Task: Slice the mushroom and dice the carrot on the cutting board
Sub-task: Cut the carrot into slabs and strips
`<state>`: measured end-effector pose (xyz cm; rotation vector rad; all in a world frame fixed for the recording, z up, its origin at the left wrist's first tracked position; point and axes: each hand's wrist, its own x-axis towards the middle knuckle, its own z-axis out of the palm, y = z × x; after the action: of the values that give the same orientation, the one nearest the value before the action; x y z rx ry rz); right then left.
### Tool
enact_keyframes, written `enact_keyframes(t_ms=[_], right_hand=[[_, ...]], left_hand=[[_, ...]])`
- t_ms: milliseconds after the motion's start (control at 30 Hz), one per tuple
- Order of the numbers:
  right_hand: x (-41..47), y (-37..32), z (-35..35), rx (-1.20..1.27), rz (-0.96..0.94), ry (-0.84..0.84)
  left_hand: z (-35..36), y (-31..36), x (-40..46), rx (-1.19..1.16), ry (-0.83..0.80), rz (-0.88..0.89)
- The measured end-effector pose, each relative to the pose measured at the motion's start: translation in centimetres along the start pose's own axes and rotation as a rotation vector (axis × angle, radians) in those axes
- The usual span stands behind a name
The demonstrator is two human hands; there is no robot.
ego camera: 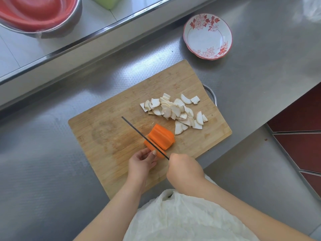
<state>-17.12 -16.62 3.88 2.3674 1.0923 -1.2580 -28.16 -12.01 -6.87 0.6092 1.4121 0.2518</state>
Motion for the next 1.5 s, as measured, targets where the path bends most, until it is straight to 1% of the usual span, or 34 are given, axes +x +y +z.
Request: enact_keyframes(t_ms=[300,467,600,967,1100,1334,1500], right_hand=[[0.3,-0.3,0.1,0.000,0.026,-0.004],[0.3,-0.3,0.3,0.014,0.035,-0.003],[1.0,-0.6,0.2,0.005,0.044,-0.019],[3.1,-1.0,1.7,-0.010,0.088,-0.024],[3.6,-0.2,3.1,0.014,0.088,0.022],[4.3,0.8,3.8,0.077,0.068,0.065],[4.8,1.9,3.2,0.187,0.061,0.068]], left_hand=[[0.2,0.0,0.0,-0.020,0.046,-0.013],[0.1,-0.2,0.2,0.027,0.064,0.003],[-0.1,-0.3,0.3,0.074,0.056,0.029],[-0.5,-0.4,0.4,0.105,0.040,0.022],[-0.6,-0.4,0.5,0.121,0.046,0.032],[-0.7,-0.3,0.5,0.158,0.008,0.055],[-0.7,-0.1,0.1,0.206,-0.066,0.071]])
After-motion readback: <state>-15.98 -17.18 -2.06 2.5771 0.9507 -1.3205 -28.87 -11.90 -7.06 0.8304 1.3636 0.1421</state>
